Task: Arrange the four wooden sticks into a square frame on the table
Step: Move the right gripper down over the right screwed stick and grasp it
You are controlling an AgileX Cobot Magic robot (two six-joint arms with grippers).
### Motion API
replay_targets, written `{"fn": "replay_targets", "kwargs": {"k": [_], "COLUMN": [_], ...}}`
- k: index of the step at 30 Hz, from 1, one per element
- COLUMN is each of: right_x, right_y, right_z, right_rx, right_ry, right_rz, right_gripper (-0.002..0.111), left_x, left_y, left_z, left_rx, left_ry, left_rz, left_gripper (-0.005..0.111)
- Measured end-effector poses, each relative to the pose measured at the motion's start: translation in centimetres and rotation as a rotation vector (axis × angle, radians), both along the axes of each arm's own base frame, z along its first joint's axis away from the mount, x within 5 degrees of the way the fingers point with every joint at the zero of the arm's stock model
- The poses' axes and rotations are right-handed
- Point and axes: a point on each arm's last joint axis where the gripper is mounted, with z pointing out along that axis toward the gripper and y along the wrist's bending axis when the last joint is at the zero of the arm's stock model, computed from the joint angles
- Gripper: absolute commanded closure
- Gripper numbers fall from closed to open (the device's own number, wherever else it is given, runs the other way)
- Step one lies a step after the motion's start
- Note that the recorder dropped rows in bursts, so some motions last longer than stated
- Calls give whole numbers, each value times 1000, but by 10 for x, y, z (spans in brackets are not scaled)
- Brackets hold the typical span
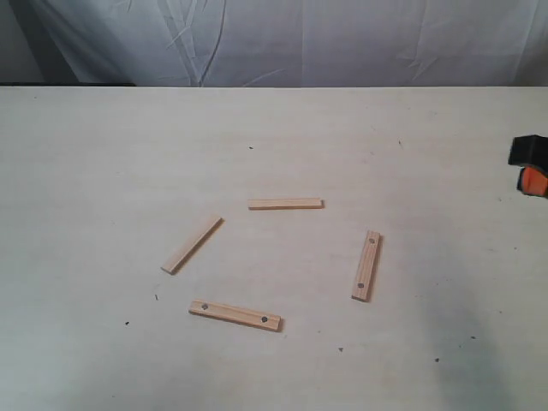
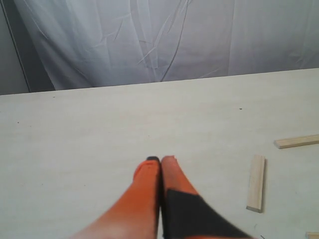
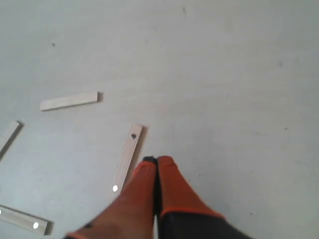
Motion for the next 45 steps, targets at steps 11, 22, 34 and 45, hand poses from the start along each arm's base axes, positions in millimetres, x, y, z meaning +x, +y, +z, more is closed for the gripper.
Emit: {"fn": "replay_targets", "kwargs": {"k": [11, 22, 34, 45], "right_x": [76, 91, 94, 95], "right_y": [83, 129, 140, 142], "right_z": [-46, -111, -141, -157], "right_rx": [-86, -169, -175, -200], "right_ry": [329, 512, 524, 548], "right_rz": [164, -37, -130, -149], "right_gripper": [109, 59, 55, 68], "left_x": [0, 0, 0, 0], "left_y": [0, 0, 0, 0], "left_z": [0, 0, 0, 0], "left_rx": [4, 4, 4, 4], "left_ry": [0, 0, 0, 0], "left_rz": [0, 0, 0, 0], "left_gripper": [107, 107, 107, 107]}}
